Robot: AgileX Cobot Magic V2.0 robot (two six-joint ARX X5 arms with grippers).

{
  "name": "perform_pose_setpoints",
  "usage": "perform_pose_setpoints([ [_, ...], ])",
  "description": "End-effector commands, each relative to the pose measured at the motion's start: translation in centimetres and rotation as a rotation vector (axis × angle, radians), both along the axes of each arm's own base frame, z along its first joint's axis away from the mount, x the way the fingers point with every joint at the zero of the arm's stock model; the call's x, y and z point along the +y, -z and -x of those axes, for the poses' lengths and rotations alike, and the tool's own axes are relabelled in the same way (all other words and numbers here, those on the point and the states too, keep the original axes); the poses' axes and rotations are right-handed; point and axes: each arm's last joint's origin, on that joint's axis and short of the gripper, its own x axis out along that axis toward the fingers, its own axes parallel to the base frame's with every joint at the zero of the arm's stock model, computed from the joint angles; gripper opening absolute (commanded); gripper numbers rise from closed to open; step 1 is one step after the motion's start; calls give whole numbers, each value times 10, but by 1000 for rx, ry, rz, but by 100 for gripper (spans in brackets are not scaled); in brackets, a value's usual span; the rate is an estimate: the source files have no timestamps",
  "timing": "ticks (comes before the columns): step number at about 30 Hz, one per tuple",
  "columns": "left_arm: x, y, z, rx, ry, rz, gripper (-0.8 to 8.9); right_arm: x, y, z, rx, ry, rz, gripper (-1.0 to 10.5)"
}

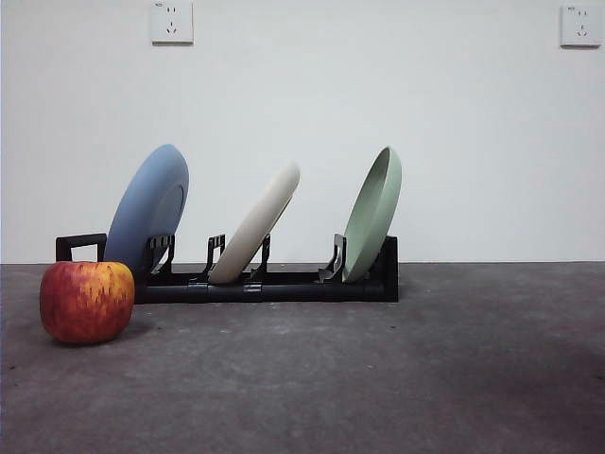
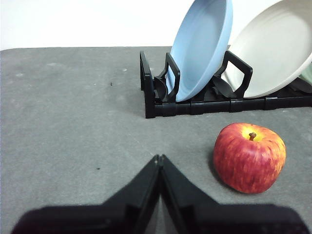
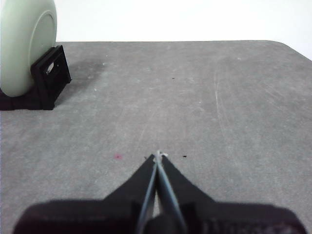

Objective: Take the yellow plate from the plate rack,put the plate on the table,take the apple from the table,put the apple in the plate

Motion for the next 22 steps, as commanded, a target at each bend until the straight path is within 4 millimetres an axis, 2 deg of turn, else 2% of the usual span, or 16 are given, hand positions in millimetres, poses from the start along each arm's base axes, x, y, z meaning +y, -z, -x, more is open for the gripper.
perform_pose_setpoints([
  [1,0,3,-1,3,2,8,-1,0,1,-1,-18,0,3,2],
  [6,0,3,-1,3,3,8,-1,0,-1,-1,-32,-1,-9,1],
  [14,0,0,0,3,1,82,-5,0,-2,-1,-40,17,-148,-3],
  [18,-2,-14,2,-21,59,130,-6,2,-9,-1,-69,-50,-241,-10],
  [22,-3,-37,7,-26,75,158,-6,3,-29,3,-113,-76,-297,-11],
])
